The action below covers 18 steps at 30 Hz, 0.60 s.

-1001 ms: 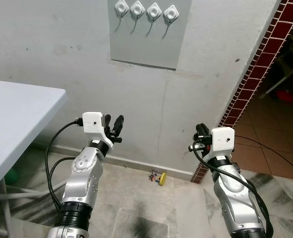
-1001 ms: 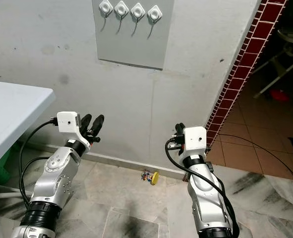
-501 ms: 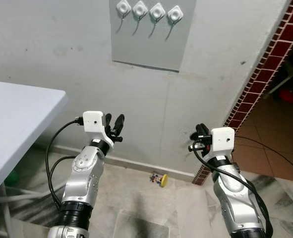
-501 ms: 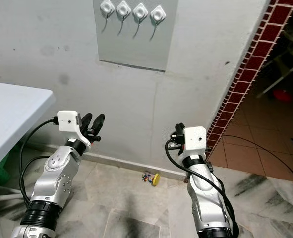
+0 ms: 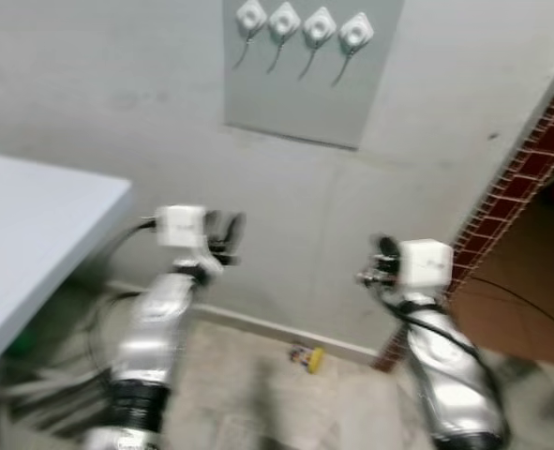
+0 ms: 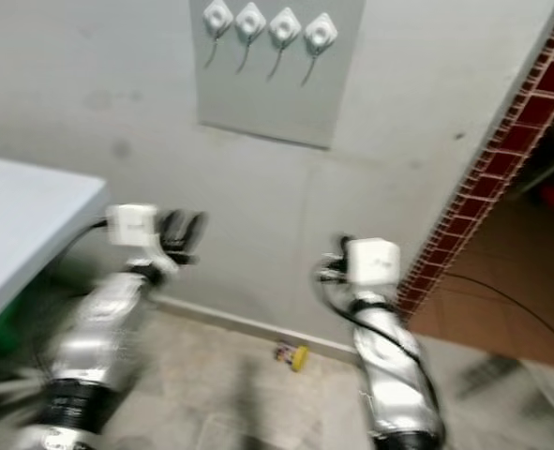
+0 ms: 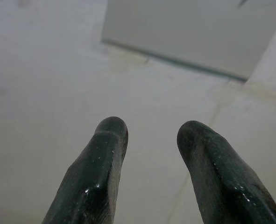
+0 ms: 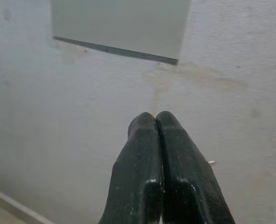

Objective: Hang keys on a hook

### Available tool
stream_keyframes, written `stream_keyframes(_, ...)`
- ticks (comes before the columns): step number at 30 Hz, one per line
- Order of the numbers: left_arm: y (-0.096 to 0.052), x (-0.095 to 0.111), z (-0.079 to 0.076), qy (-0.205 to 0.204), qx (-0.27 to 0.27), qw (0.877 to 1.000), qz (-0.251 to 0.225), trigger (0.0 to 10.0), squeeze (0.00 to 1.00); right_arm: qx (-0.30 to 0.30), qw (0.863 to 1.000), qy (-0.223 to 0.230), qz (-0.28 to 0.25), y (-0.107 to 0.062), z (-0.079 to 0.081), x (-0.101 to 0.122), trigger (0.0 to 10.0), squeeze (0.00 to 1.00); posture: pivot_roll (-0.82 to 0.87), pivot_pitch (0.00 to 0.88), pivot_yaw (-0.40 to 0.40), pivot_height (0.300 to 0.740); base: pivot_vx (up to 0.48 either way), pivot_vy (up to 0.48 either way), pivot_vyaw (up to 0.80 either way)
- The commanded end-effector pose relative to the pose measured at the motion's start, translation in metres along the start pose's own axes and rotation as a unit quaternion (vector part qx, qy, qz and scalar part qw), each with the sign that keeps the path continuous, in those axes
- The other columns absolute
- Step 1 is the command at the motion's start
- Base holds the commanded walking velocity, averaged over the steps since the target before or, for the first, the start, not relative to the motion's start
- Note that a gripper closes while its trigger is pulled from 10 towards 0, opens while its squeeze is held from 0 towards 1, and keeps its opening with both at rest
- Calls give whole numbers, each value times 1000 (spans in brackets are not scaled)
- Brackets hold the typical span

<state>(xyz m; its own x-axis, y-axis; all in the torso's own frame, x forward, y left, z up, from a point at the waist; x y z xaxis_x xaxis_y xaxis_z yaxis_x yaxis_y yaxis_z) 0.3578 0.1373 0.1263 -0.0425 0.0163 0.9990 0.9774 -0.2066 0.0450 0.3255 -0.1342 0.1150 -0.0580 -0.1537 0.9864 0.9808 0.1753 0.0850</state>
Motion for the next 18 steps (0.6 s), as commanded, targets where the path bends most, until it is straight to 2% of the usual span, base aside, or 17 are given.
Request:
stream_keyframes(1, 4, 4, -16, -4, -25, 1000, -5, 10000, 0, -20, 1000, -6, 3, -4, -15, 0, 10000, 0, -41, 0, -28, 740, 292, 240, 0)
stream_keyframes(11, 4, 4, -17, -7, -28, 1000, -6, 10000, 0, -18, 1000, -7, 4, -4, -14, 0, 10000, 0, -43, 0, -28, 740, 293, 289, 0)
stream_keyframes(18, 5, 4, -18, -7, -29, 1000, -7, 10000, 0, -17, 1000, -8, 4, -4, -14, 0, 10000, 0, -44, 0, -28, 740, 293, 379, 0)
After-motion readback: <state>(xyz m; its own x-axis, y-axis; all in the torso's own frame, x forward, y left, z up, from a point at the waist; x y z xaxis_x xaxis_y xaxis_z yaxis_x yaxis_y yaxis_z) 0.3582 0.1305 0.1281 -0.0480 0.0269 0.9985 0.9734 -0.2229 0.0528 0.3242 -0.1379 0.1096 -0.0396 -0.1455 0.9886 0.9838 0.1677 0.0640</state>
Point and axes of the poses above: a point about 5 cm out from each wrist's last joint towards the gripper, its own y axis pointing out of the wrist towards the gripper, its own x axis along the axis of the wrist's last joint, z = x × y, the point moved 3 cm from there along y, pointing out of the wrist towards the gripper, and after that the axes turned 11 degrees about y, right-handed, at the moved point
